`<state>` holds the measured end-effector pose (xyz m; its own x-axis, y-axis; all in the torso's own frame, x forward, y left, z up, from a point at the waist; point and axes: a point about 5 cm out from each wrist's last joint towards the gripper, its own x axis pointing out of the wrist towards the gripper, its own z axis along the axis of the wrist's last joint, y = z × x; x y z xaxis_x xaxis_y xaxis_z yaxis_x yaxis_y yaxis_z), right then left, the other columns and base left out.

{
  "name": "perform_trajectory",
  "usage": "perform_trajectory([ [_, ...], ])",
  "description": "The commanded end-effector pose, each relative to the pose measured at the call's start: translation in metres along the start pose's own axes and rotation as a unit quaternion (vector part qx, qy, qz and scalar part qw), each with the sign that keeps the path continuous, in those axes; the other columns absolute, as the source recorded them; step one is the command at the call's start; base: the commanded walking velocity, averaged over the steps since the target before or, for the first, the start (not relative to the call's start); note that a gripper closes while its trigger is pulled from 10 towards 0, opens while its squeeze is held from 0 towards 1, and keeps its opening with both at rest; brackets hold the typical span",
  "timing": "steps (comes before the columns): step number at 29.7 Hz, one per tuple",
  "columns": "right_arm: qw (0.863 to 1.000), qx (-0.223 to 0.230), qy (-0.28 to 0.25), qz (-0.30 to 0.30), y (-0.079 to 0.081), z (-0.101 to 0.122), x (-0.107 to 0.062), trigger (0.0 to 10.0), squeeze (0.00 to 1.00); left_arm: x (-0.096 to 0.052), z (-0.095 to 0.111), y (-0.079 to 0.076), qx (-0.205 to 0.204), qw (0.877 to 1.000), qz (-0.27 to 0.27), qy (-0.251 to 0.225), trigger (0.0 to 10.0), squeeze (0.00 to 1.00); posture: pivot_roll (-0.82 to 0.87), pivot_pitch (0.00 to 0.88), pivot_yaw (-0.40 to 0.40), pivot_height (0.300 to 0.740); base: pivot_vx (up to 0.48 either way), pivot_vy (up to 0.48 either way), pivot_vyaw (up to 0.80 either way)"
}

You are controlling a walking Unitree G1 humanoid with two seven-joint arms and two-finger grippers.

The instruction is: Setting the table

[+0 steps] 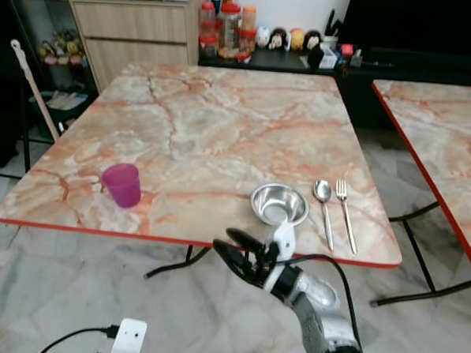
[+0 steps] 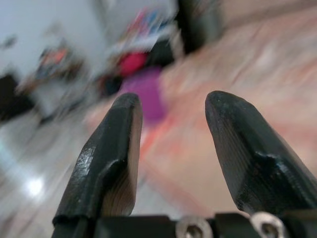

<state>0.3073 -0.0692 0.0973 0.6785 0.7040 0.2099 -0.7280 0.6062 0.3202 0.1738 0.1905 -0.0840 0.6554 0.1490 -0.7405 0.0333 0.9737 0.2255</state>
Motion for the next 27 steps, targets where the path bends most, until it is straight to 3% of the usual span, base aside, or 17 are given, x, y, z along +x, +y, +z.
perform_trajectory([
  [1,0.996,-0.012,-0.049,-0.071,-0.013,0.02,0.001,10.0,0.0,-0.001,-0.003,0.002,0.001,1.0,0.005,0.005,10.0,0.0,0.05,0.0,-0.008,0.74,0.0,0.0,0.0],
  [2,0.996,-0.012,-0.049,-0.071,-0.013,0.02,0.001,10.0,0.0,-0.001,-0.003,0.002,0.001,1.0,0.005,0.005,10.0,0.0,0.05,0.0,-0.008,0.74,0.0,0.0,0.0],
  [3,0.989,-0.011,-0.083,-0.124,-0.025,0.035,0.001,10.0,0.0,-0.001,-0.003,0.003,0.0,1.0,0.006,0.005,10.0,0.0,0.05,0.0,-0.005,0.74,0.0,0.0,0.0],
  [7,0.981,-0.022,-0.103,-0.162,-0.033,0.047,-0.001,10.0,0.0,-0.001,-0.003,0.003,0.001,1.0,0.007,0.005,10.0,0.0,0.05,0.0,-0.003,0.74,0.0,0.0,0.0],
  [8,0.976,-0.022,-0.114,-0.183,-0.038,0.052,-0.004,10.0,0.76,-0.001,-0.003,0.003,0.002,1.0,0.006,0.005,10.0,0.0,0.05,0.0,-0.003,0.74,0.0,0.0,0.0],
  [9,0.972,-0.023,-0.119,-0.199,-0.041,0.055,-0.006,10.0,1.0,-0.001,-0.003,0.003,0.003,1.0,0.006,0.005,10.0,0.0,0.04,0.0,0.001,0.74,0.0,0.0,0.0],
  [14,0.952,-0.01,-0.133,-0.277,-0.058,0.057,-0.017,10.0,1.0,0.0,-0.002,0.004,0.003,1.0,0.005,0.004,10.0,0.0,0.04,0.0,0.002,0.74,0.0,0.0,0.0],
  [16,0.937,0.035,-0.155,-0.31,-0.063,0.056,-0.021,10.0,1.0,0.0,-0.001,0.004,0.004,1.0,0.004,0.003,10.0,0.0,0.04,0.0,0.005,0.74,0.0,0.0,0.0],
  [20,0.937,0.039,-0.14,-0.318,-0.059,0.049,-0.017,10.0,1.0,0.0,0.0,0.004,0.004,1.0,0.003,0.002,10.0,0.0,0.04,0.0,0.007,0.74,0.0,0.0,0.0],
  [21,0.936,0.047,-0.139,-0.321,-0.059,0.047,-0.017,10.0,0.71,0.0,0.0,0.005,0.004,1.0,0.003,0.002,10.0,0.0,0.05,0.0,0.008,0.74,0.0,0.0,0.0],
  [22,0.934,0.054,-0.137,-0.326,-0.06,0.045,-0.017,10.0,0.0,0.0,0.0,0.005,0.004,1.0,0.004,0.002,10.0,0.0,0.05,0.0,0.008,0.74,0.0,0.0,0.0],
  [27,0.92,0.09,-0.117,-0.362,-0.065,0.033,-0.018,10.0,0.0,0.0,-0.001,0.006,0.004,1.0,0.004,0.003,10.0,0.0,0.05,0.0,0.01,0.74,0.0,0.0,0.0],
])
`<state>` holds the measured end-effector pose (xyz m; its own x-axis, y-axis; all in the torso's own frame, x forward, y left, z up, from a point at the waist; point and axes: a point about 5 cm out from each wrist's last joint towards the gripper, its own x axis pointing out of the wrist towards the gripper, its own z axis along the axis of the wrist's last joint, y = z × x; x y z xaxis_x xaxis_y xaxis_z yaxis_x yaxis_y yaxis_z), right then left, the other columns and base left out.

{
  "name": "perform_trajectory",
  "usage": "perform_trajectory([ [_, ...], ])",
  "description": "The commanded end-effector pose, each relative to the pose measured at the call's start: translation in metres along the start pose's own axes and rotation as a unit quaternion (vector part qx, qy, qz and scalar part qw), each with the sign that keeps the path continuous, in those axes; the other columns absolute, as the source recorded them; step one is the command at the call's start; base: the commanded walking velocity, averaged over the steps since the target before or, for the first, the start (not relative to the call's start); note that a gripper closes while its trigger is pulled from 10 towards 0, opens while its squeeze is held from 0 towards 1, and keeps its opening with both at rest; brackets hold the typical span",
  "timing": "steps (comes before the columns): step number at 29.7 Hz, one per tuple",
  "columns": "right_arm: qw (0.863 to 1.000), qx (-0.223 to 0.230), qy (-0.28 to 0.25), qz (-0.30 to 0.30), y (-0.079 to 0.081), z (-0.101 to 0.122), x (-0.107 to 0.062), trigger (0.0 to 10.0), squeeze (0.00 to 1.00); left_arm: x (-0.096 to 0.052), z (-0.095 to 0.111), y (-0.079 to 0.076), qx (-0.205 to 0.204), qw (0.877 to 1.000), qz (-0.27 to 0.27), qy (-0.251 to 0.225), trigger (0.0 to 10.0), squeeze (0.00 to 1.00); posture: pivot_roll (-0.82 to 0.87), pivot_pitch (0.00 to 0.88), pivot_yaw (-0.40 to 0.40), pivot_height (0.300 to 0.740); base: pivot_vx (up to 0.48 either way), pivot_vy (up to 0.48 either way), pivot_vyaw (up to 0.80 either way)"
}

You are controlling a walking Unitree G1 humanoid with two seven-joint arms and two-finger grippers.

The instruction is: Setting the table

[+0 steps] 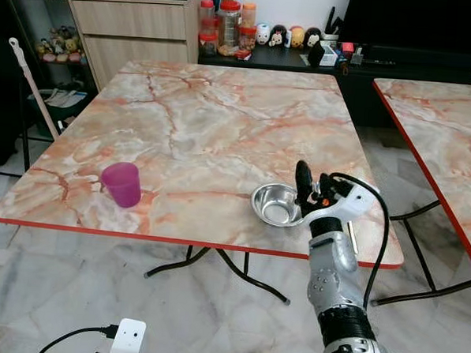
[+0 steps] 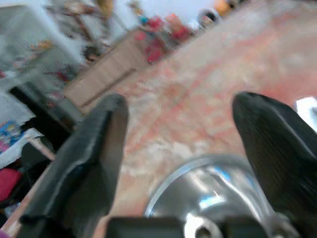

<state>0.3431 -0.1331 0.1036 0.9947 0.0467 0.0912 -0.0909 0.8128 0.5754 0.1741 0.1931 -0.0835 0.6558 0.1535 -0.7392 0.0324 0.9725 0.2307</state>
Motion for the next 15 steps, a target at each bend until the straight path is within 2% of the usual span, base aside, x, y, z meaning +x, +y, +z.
perform_trajectory([
  [1,1.0,0.009,0.009,-0.022,-0.0023,-0.0015,0.0026,10.0,0.0,-0.0002,-0.0016,0.0029,0.003,1.0,0.002,0.003,10.0,0.0,0.05,0.0,0.009,0.74,0.0,0.0,0.0],
  [8,0.999,0.015,0.021,-0.043,-0.0045,-0.0081,0.0018,10.0,0.0,-0.0005,-0.0027,0.003,0.001,1.0,0.002,0.004,10.0,0.0,0.06,0.0,0.005,0.74,0.0,0.0,0.0],
  [10,0.999,0.014,0.021,-0.042,-0.005,-0.0086,0.0017,9.6,0.0,-0.0007,-0.003,0.0024,0.001,1.0,0.002,0.004,10.0,0.0,0.05,0.0,0.004,0.74,0.0,0.0,0.0],
  [12,0.999,0.014,0.021,-0.042,-0.0052,-0.0087,0.0016,9.9,0.0,-0.0007,-0.0029,0.0023,0.0,1.0,0.002,0.004,10.0,0.0,0.05,0.0,0.004,0.74,0.0,0.0,0.0],
  [13,0.999,0.019,0.019,-0.045,-0.0061,-0.0088,0.0013,0.0,0.0,-0.0007,-0.003,0.002,0.001,1.0,0.002,0.004,10.0,0.0,0.05,0.0,0.005,0.74,0.0,0.0,0.0],
  [15,0.998,0.02,0.019,-0.047,-0.007,-0.0088,0.0011,0.0,0.0,-0.0007,-0.0029,0.0017,0.001,1.0,0.001,0.004,10.0,0.0,0.05,0.0,0.004,0.74,0.0,0.0,0.0],
])
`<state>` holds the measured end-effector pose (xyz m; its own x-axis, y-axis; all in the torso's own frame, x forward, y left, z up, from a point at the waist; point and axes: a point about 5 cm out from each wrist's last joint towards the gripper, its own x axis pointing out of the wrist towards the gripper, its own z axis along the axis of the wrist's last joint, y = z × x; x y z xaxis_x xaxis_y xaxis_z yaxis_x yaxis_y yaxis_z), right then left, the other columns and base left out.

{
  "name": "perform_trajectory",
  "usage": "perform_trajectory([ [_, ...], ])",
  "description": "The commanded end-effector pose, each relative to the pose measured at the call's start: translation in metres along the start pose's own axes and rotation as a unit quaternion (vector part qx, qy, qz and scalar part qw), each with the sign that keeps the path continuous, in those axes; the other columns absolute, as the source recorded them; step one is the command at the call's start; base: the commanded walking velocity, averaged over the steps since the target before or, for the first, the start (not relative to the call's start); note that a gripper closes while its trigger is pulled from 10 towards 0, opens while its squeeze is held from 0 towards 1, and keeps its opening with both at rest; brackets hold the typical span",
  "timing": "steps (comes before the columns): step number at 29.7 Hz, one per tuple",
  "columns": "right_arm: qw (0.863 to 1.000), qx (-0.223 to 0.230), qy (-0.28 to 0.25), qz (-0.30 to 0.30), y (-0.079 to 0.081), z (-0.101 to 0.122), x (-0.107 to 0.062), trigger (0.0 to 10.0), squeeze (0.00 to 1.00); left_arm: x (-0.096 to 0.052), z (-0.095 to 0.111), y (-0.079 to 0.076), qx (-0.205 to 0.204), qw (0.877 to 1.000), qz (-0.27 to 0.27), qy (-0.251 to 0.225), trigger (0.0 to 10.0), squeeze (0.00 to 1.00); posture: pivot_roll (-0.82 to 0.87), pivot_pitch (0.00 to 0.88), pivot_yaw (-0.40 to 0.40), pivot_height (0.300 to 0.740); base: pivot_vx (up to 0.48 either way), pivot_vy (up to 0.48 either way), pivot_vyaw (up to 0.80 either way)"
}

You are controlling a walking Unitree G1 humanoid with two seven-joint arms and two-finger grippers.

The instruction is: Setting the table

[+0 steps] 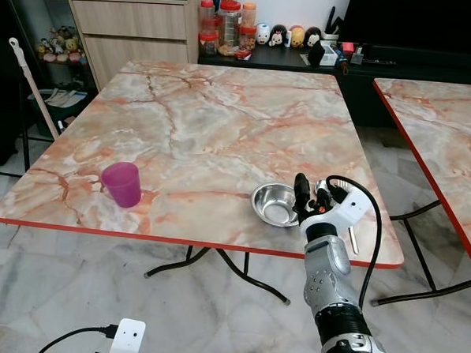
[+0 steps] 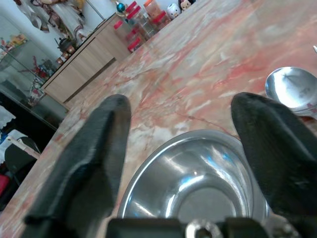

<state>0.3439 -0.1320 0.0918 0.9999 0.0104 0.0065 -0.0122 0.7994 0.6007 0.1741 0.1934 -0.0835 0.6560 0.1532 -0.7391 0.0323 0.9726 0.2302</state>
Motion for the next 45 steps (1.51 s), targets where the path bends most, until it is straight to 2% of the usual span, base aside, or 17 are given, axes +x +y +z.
perform_trajectory([
  [1,1.0,0.004,-0.002,-0.014,-0.004,0.001,0.001,1.5,0.0,-0.001,-0.003,0.001,0.001,1.0,0.001,0.004,10.0,0.0,0.05,0.0,0.004,0.74,0.0,0.0,0.0],
  [2,1.0,0.004,-0.001,-0.015,-0.004,0.001,0.001,1.5,0.0,-0.001,-0.002,0.001,0.001,1.0,0.001,0.004,10.0,0.0,0.05,0.0,0.004,0.74,0.0,0.0,0.0],
  [3,1.0,0.006,-0.002,-0.014,-0.005,0.001,0.001,0.0,0.0,-0.001,-0.002,0.001,0.001,1.0,0.001,0.004,10.0,0.0,0.05,0.0,0.004,0.74,0.0,0.0,0.0],
  [6,1.0,0.004,-0.002,-0.013,-0.005,0.001,0.001,0.6,0.0,-0.001,-0.002,0.001,0.0,1.0,0.0,0.003,10.0,0.0,0.05,0.0,0.004,0.74,0.0,0.0,0.0],
  [7,1.0,-0.001,0.001,-0.016,-0.006,0.0,0.0,4.1,0.0,-0.001,-0.002,0.001,0.001,1.0,0.0,0.003,10.0,0.0,0.05,0.0,0.004,0.74,0.0,0.0,0.0],
  [8,1.0,0.001,0.001,-0.018,-0.007,0.0,0.0,10.0,0.0,-0.001,-0.002,0.001,0.001,1.0,0.0,0.004,10.0,0.0,0.05,0.0,0.004,0.74,0.0,0.0,0.0],
  [15,1.0,0.002,0.002,-0.022,-0.008,0.0,0.0,10.0,0.0,-0.001,-0.002,0.001,0.0,1.0,0.0,0.004,10.0,0.0,0.05,0.0,0.004,0.74,0.0,0.0,0.0],
  [20,0.998,0.013,0.027,-0.061,-0.021,-0.01,-0.004,10.0,0.0,0.0,-0.002,0.001,0.001,1.0,-0.001,0.005,10.0,0.0,0.05,0.0,0.004,0.74,0.0,0.0,0.0],
  [29,0.99,0.074,0.051,-0.113,-0.032,-0.02,-0.007,10.0,0.0,-0.001,-0.004,0.001,0.004,1.0,-0.001,0.007,10.0,0.0,0.06,0.0,0.006,0.74,0.0,0.0,0.0],
  [45,0.991,0.084,0.066,-0.085,-0.017,-0.027,-0.003,10.0,0.0,-0.001,-0.005,0.001,0.0,1.0,0.002,0.007,10.0,0.0,0.06,0.0,-0.001,0.74,0.0,0.0,0.0],
])
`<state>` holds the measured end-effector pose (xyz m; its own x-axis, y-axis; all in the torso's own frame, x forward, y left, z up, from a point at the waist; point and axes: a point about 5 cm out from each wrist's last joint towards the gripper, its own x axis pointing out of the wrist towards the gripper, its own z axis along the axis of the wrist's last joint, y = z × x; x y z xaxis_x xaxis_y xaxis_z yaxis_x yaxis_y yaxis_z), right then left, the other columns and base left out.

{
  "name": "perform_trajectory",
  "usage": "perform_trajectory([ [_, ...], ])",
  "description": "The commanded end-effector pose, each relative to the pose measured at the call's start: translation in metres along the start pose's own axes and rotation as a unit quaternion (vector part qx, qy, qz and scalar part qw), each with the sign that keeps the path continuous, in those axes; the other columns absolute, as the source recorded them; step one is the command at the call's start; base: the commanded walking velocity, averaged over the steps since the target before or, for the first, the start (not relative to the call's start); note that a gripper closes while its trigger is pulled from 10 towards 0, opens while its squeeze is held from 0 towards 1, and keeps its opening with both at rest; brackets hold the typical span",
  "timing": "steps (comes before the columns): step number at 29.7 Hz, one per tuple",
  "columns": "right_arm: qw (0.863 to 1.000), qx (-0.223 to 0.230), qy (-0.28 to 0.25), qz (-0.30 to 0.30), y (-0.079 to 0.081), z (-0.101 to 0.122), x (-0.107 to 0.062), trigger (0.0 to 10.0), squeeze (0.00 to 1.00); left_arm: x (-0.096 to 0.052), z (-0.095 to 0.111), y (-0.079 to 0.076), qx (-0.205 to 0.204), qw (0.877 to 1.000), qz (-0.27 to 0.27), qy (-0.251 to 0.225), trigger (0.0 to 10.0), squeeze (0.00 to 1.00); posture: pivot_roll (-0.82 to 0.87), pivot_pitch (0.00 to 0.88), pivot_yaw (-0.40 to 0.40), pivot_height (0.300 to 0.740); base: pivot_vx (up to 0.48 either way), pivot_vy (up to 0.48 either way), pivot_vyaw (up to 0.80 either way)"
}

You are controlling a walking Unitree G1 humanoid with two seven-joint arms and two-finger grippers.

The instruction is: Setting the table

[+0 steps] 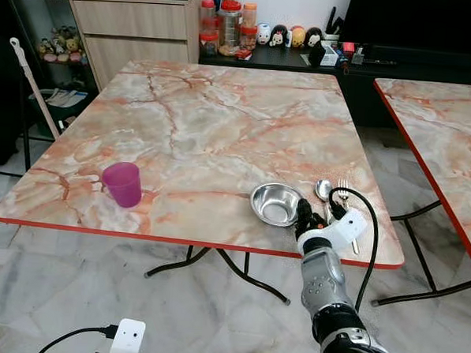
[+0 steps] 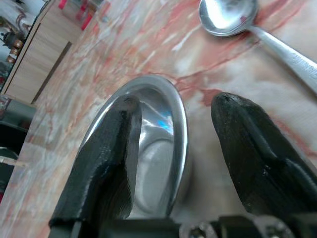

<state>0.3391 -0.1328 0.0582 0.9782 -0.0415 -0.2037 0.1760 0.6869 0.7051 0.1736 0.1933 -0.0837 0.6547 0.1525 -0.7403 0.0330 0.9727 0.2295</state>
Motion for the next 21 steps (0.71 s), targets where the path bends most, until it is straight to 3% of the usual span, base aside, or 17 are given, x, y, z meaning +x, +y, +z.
perform_trajectory([
  [1,1.0,0.002,0.005,0.004,0.0037,-0.0011,0.0013,10.0,0.0,-0.0011,-0.0041,0.001,0.0,1.0,0.003,0.006,10.0,0.0,0.06,0.0,-0.002,0.74,0.0,0.0,0.0],
  [21,1.0,0.004,0.021,0.001,0.0097,-0.0051,0.0035,10.0,0.0,-0.001,-0.0041,0.0007,0.001,1.0,0.001,0.007,10.0,0.0,0.07,0.0,-0.001,0.74,0.0,0.0,0.0],
])
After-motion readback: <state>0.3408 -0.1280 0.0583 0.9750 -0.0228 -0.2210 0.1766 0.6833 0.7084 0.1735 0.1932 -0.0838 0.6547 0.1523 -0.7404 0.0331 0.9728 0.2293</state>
